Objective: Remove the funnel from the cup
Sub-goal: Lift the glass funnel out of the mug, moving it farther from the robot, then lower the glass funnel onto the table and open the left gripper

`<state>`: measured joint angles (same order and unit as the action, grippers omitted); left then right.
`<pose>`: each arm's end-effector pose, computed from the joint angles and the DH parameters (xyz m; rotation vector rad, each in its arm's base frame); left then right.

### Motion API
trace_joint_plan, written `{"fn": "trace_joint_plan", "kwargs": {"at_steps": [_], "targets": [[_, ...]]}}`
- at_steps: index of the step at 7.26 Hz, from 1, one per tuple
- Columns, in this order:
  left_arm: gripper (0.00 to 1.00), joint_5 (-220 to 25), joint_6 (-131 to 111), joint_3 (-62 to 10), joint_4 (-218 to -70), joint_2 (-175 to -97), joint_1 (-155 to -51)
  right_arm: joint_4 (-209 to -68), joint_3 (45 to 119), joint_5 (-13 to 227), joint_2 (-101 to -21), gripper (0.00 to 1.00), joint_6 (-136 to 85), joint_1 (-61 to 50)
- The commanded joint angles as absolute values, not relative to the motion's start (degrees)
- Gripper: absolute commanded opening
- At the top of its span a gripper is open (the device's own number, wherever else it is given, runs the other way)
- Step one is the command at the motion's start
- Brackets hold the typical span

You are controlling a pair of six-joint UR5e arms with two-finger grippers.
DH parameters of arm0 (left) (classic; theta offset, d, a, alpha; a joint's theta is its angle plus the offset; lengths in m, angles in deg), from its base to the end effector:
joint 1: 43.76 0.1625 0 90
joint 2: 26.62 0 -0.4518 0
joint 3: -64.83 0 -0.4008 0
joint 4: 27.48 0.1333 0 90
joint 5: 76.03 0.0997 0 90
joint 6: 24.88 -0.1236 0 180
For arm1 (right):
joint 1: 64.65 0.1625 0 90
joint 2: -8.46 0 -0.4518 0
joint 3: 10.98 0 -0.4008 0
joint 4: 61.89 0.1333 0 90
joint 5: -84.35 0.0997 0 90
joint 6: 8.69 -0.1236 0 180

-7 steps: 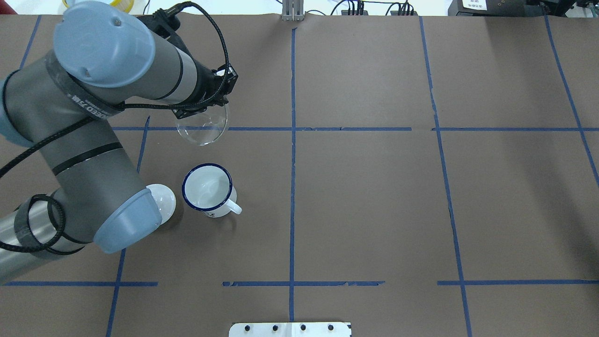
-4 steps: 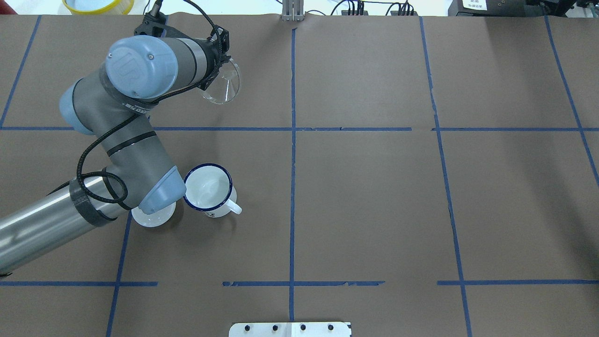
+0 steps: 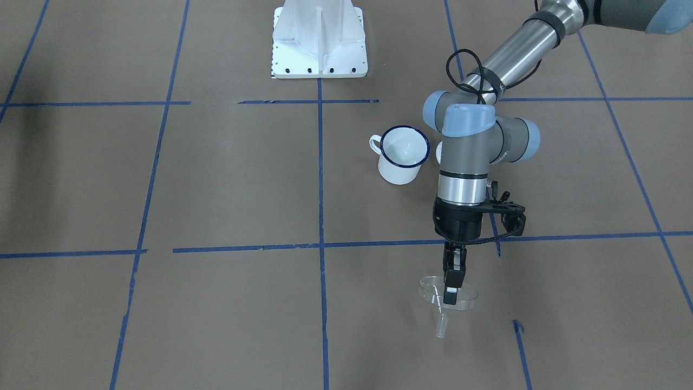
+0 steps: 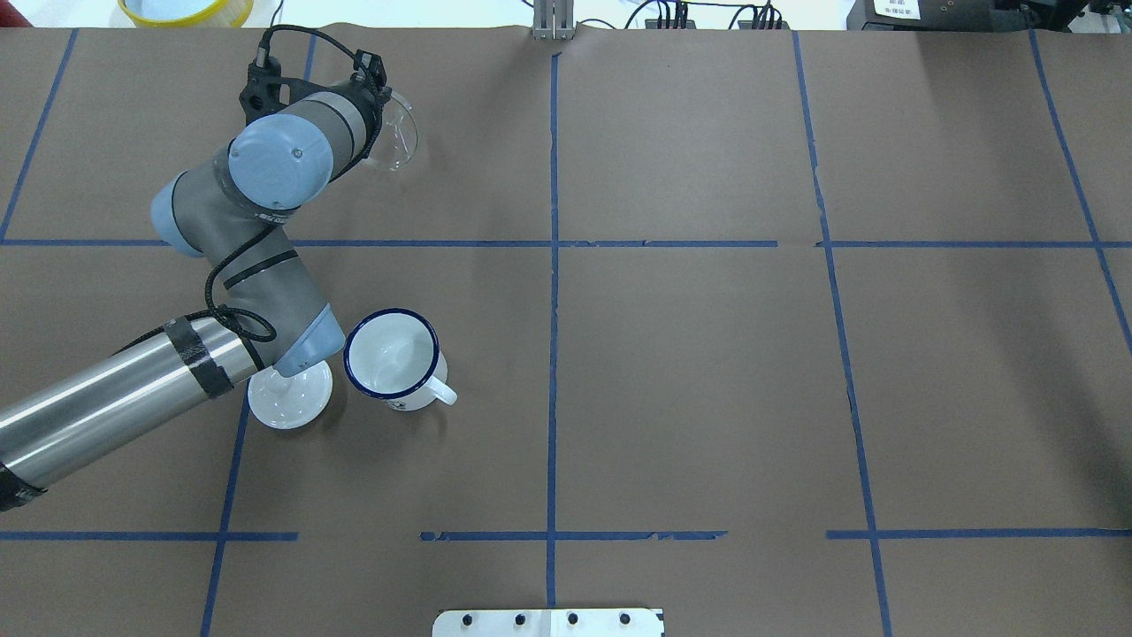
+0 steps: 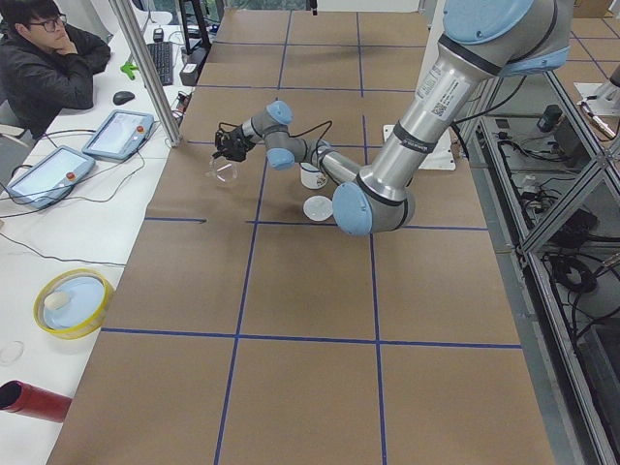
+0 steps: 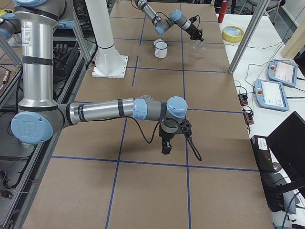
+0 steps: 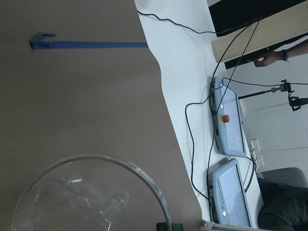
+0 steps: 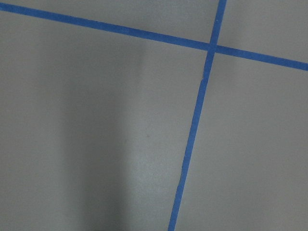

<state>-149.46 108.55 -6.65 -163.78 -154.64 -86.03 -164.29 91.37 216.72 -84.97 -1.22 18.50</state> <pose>0.4823 -0.6662 0.3423 0.2728 1.2720 -1.4697 -0.0056 -0.4656 0.6485 -0.0541 -0.7411 -0.2159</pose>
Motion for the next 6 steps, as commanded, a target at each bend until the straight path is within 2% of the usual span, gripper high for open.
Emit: {"fn": "trace_joint_plan", "kwargs": {"at_steps": [1,2,3,4,5,6], "targets": [[0.00,-149.3,108.4,-3.5,-166.2,-154.7,-86.8,-164.3,91.4,216.7,-85.0,1.00,-1.2,18.5],[0.11,-149.3,107.8,-2.9,-166.2,-154.6,-86.8,-164.3,91.4,216.7,-85.0,1.00,-1.2,18.5],[0.28,-149.3,106.7,-2.6,-166.2,-154.6,-86.8,-164.3,91.4,216.7,-85.0,1.00,-1.2,18.5],[0.35,-149.2,106.3,-2.4,-166.1,-154.5,-86.8,-164.3,91.4,216.7,-85.0,1.00,-1.2,18.5],[0.48,-149.3,104.8,-2.4,-166.0,-154.4,-86.8,-164.3,91.4,216.7,-85.0,1.00,-1.2,18.5],[0.76,-149.3,102.0,-2.6,-165.8,-154.2,-87.0,-164.3,91.4,216.7,-85.0,1.00,-1.2,18.5]]}}
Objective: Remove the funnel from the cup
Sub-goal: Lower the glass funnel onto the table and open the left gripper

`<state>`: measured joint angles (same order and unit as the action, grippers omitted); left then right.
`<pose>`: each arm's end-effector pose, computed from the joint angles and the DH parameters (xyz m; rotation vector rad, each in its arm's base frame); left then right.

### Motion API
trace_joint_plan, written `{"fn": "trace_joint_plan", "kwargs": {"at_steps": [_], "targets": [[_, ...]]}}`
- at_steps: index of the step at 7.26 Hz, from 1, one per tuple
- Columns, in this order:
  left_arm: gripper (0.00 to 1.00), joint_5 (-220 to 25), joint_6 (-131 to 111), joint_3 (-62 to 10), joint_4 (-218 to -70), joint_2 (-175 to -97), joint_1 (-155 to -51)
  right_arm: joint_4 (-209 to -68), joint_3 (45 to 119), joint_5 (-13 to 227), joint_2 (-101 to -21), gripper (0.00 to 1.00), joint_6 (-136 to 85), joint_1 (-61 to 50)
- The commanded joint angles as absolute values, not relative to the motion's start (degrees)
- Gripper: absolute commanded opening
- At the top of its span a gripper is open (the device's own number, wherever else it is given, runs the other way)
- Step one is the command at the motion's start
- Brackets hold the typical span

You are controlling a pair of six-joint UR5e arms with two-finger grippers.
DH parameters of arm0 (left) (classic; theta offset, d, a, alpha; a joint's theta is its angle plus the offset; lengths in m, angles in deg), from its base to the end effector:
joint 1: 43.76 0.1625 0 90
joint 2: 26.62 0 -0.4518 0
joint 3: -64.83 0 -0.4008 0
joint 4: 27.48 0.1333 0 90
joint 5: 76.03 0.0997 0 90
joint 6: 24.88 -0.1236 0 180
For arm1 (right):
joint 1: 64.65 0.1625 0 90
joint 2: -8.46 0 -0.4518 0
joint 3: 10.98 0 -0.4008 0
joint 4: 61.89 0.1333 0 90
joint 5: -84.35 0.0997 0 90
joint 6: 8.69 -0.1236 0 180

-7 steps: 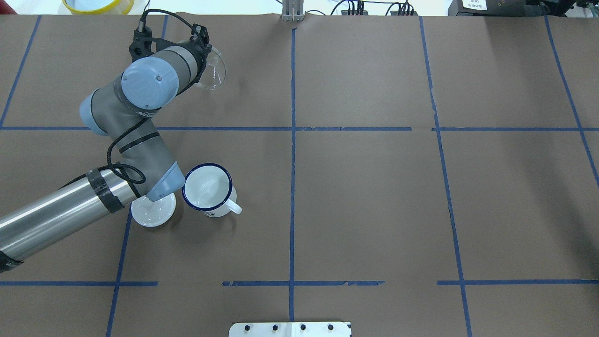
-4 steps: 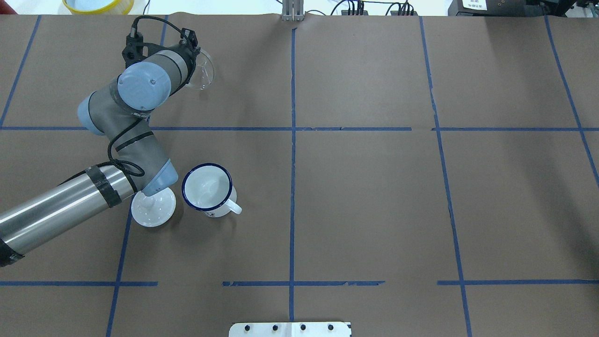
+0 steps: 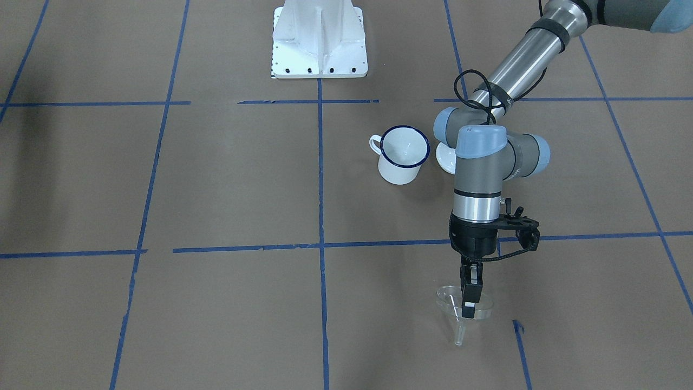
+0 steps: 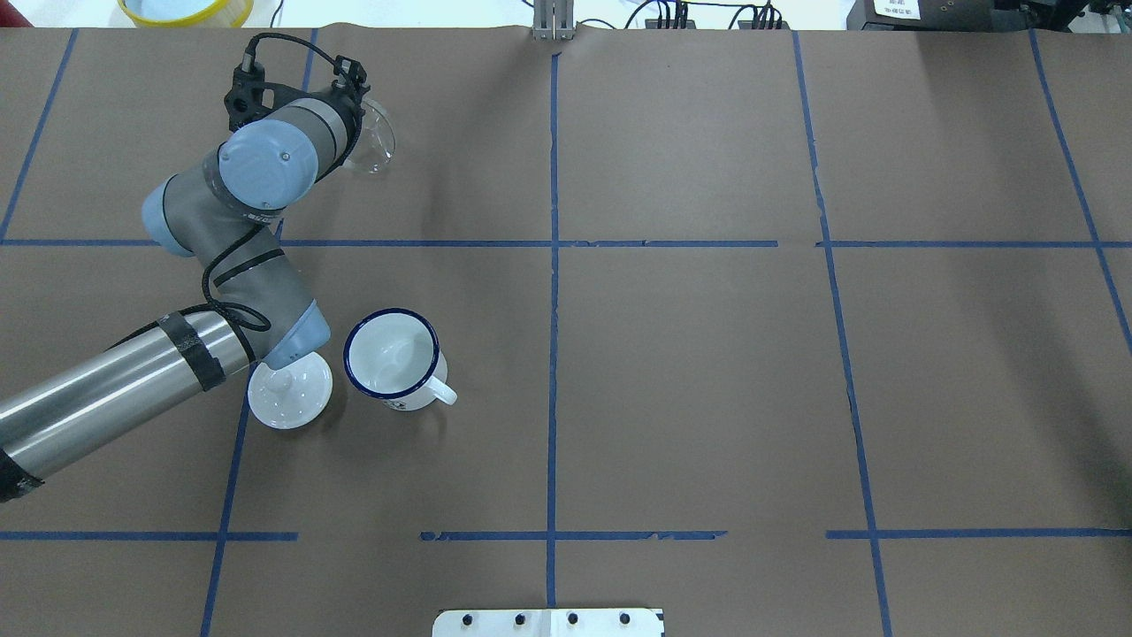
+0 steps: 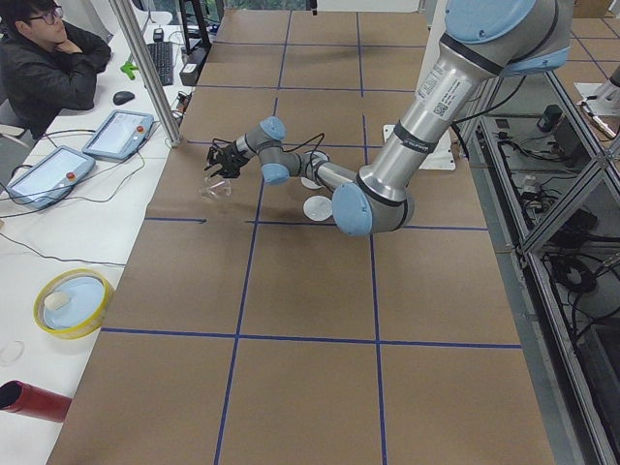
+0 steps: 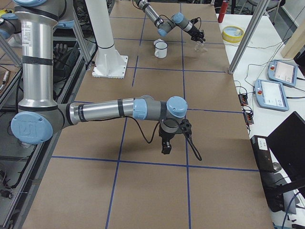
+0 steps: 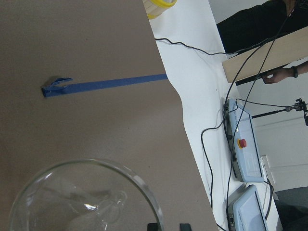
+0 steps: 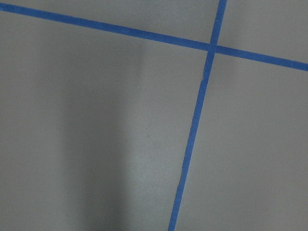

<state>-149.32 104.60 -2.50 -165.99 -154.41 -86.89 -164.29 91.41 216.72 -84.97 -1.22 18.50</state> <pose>0.4787 -0.6798 0.3783 0.3272 1.2089 -1.4311 -0.0056 -0.4656 0.6482 -0.0534 -0.7411 -0.2162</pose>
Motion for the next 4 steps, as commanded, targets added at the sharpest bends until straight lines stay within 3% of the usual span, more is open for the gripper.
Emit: {"fn": "trace_joint_plan", "kwargs": {"at_steps": [1,2,4], "targets": [[0.92,-149.4,98.0,-3.3,-165.4,-154.0,-87.0,-164.3,91.4,216.7,-85.0,1.00,-1.2,18.5],[1.00,-149.9,93.1,-7.8,-165.0,-151.5,-86.9,-164.3,91.4,216.7,-85.0,1.00,-1.2,18.5],[1.00,-157.1,81.9,-17.7,-160.1,-146.3,-87.1,-164.3,91.4,216.7,-85.0,1.00,-1.2,18.5]]}}
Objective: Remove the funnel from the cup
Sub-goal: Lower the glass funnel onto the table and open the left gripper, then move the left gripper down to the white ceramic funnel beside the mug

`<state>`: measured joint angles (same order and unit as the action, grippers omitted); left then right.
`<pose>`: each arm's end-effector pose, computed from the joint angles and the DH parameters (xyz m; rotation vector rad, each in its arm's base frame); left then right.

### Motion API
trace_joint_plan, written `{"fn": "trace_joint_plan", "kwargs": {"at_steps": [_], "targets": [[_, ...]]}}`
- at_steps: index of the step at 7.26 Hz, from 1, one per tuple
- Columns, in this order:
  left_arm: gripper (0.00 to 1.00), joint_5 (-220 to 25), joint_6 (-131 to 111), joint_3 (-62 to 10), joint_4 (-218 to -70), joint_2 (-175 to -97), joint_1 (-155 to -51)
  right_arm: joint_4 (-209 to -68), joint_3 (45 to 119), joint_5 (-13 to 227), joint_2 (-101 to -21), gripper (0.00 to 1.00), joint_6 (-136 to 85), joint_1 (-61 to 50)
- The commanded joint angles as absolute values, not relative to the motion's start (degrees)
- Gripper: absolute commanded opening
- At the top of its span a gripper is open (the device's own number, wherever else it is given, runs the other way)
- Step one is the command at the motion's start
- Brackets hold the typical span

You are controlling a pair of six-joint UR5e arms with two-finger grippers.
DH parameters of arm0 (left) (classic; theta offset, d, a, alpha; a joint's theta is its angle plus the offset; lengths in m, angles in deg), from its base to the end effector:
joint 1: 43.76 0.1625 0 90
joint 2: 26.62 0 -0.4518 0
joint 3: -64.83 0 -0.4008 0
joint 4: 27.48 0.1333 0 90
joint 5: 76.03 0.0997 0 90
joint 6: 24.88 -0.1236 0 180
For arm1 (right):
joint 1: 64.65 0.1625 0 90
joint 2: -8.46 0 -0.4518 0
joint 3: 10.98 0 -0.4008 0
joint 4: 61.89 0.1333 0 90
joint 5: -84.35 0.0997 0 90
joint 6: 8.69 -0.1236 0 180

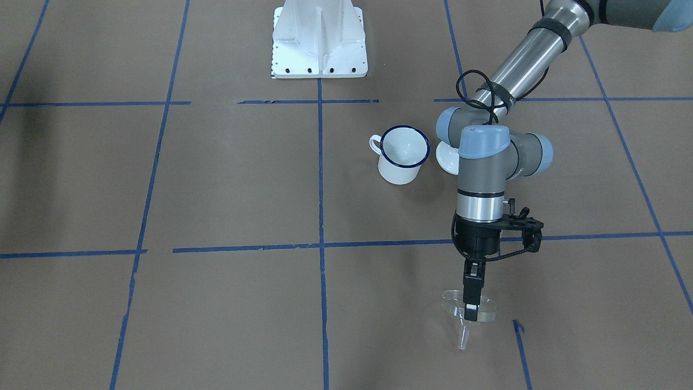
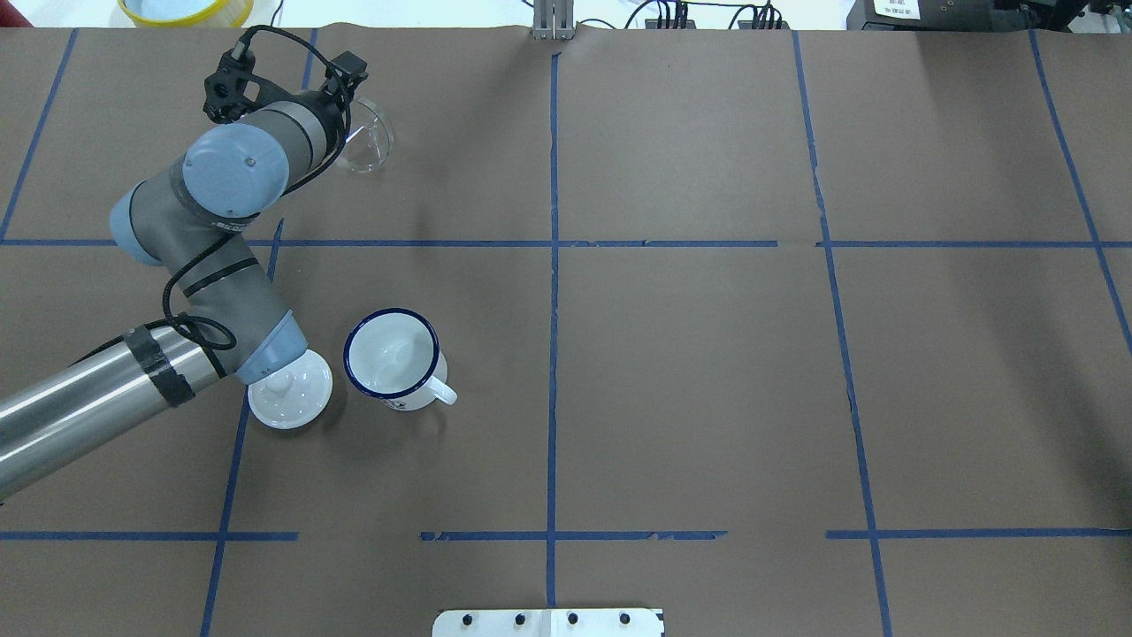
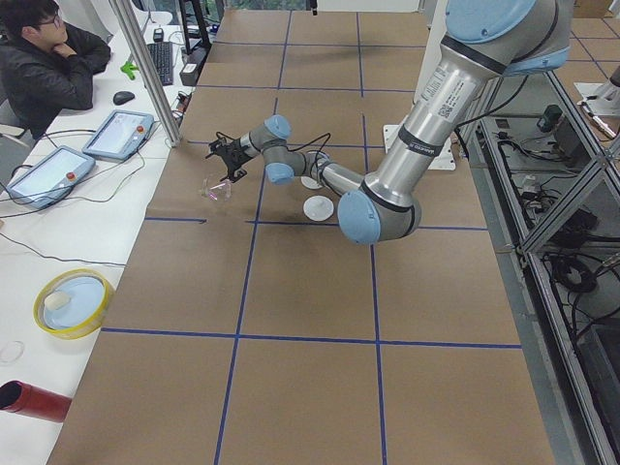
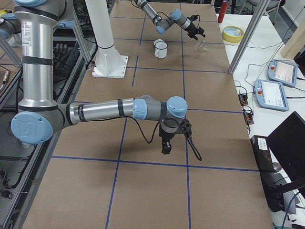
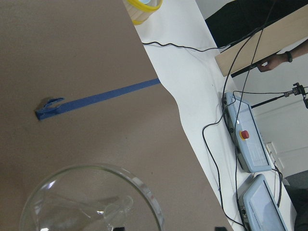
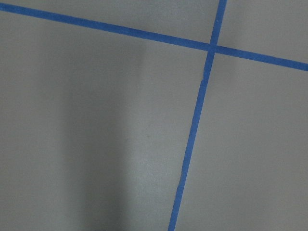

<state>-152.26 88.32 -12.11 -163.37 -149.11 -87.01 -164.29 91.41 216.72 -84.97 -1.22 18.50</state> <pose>0.4504 -0.6471 0.3698 0.4353 1.1523 -1.1570 -0.0056 -0.4656 0.6482 -0.0534 -0.7411 -0.2162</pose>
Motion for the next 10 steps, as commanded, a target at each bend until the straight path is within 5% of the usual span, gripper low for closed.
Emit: {"fn": "trace_joint_plan", "kwargs": {"at_steps": [1,4,10], "targets": [[1.00,-163.0,74.4,-24.7,-156.4,-142.5,-87.4,-164.3,91.4,216.7,-85.0,1.00,-1.2,18.5],[1.00,-176.4,49.9,-47.2,-129.6,-134.6,-87.9,-164.3,91.3,216.7,-85.0,1.00,-1.2,18.5],[1.00,-184.8,34.4,-48.6,-126.0,-128.5,-83.5,-164.3,91.4,216.7,-85.0,1.00,-1.2,18.5]]}}
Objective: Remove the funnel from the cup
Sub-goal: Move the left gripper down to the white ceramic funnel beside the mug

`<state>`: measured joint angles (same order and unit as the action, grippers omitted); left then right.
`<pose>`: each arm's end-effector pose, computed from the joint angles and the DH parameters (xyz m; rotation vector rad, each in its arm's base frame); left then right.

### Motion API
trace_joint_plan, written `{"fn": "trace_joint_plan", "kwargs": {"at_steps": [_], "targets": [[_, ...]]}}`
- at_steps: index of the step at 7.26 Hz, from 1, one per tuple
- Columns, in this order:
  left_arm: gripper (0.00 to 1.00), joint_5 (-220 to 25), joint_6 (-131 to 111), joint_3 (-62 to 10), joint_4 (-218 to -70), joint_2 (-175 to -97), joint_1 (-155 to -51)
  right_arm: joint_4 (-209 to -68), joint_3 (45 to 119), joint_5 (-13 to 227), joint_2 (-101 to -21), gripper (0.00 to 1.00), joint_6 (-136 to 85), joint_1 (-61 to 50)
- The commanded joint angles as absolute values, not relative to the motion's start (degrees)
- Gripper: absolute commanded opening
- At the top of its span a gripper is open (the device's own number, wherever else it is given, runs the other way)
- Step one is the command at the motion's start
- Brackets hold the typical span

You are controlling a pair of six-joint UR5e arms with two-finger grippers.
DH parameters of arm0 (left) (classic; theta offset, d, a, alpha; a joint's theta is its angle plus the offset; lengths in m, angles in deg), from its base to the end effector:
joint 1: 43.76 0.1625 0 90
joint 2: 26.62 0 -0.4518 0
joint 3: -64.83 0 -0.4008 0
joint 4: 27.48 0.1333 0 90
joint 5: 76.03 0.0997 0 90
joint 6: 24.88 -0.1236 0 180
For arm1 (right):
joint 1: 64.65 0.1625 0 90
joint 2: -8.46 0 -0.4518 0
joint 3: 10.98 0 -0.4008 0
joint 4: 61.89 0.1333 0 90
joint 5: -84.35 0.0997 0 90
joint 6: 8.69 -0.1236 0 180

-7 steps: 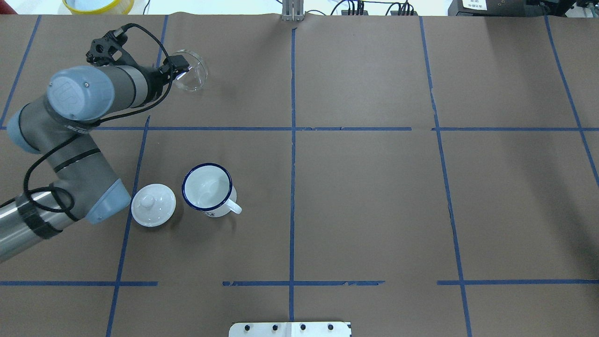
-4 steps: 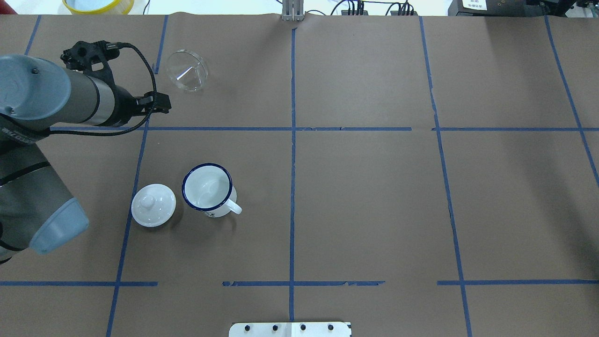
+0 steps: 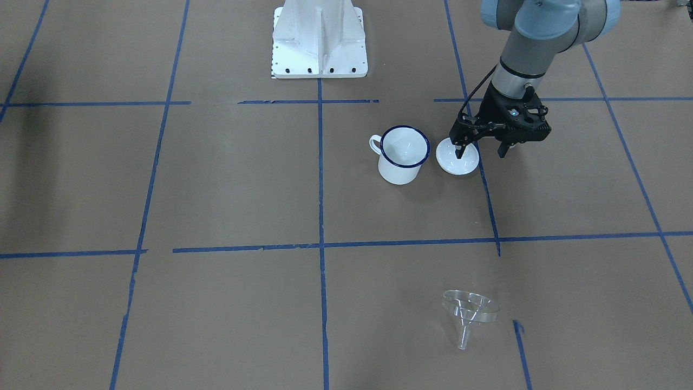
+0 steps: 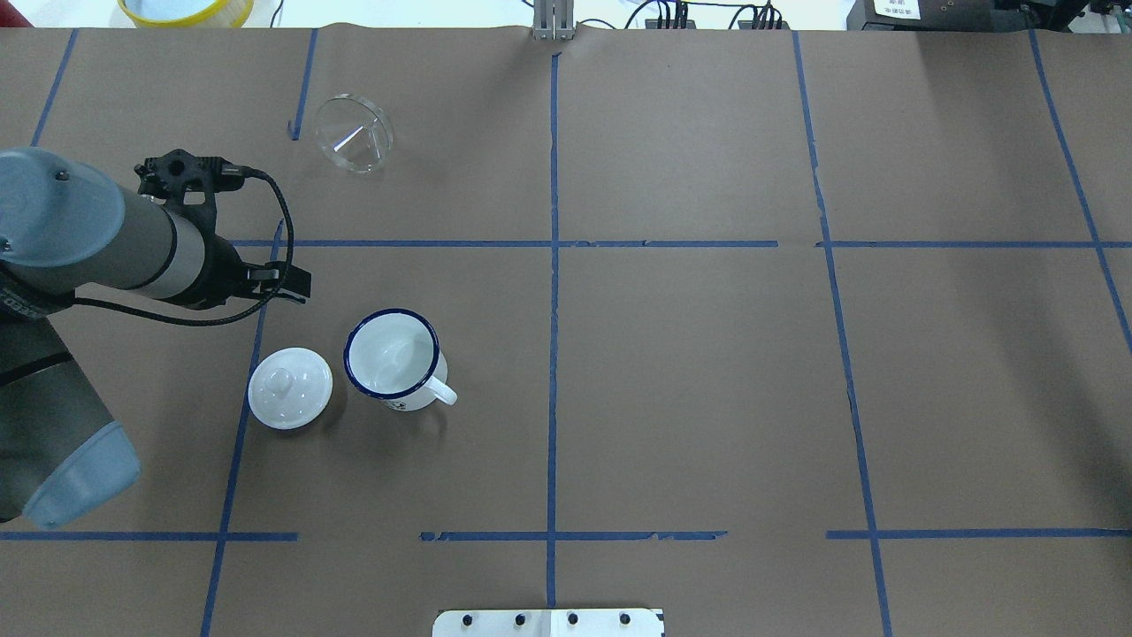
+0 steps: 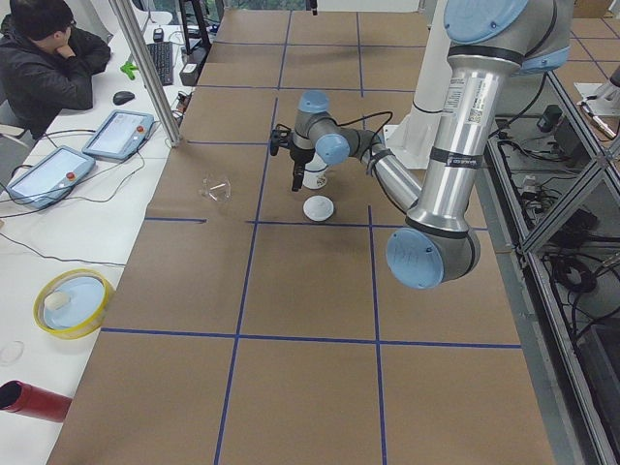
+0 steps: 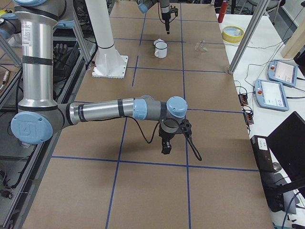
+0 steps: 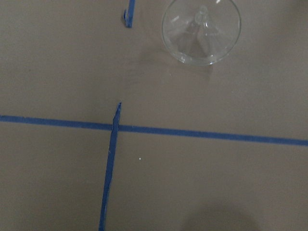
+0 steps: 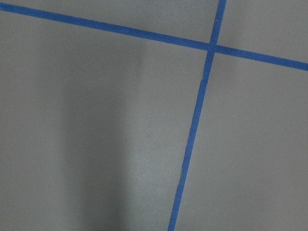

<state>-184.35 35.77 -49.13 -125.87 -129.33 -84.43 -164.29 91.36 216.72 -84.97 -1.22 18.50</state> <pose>0.3741 -0.4459 0.3762 0.1990 0.8119 -0.0602 -0.0056 -0.4655 0.6486 -0.0542 -0.7411 -0.2158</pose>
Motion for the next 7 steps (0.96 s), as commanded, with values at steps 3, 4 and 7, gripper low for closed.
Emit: {"fn": "trace_joint_plan", "kwargs": {"at_steps": [3,4,7], "targets": [[1.00,-184.8,35.7,-46.4,-131.6,-124.5,-80.0,-164.3,91.3,216.7,-85.0,1.00,-1.2,18.5],[1.00,-184.8,37.9,-45.0,-134.3,-124.4,-78.5,-164.3,91.4,216.7,-85.0,1.00,-1.2,18.5],[1.00,-184.8,40.0,-44.9,-135.8,-124.4,-76.4,-164.3,91.4,216.7,-85.0,1.00,-1.2,18.5]]}}
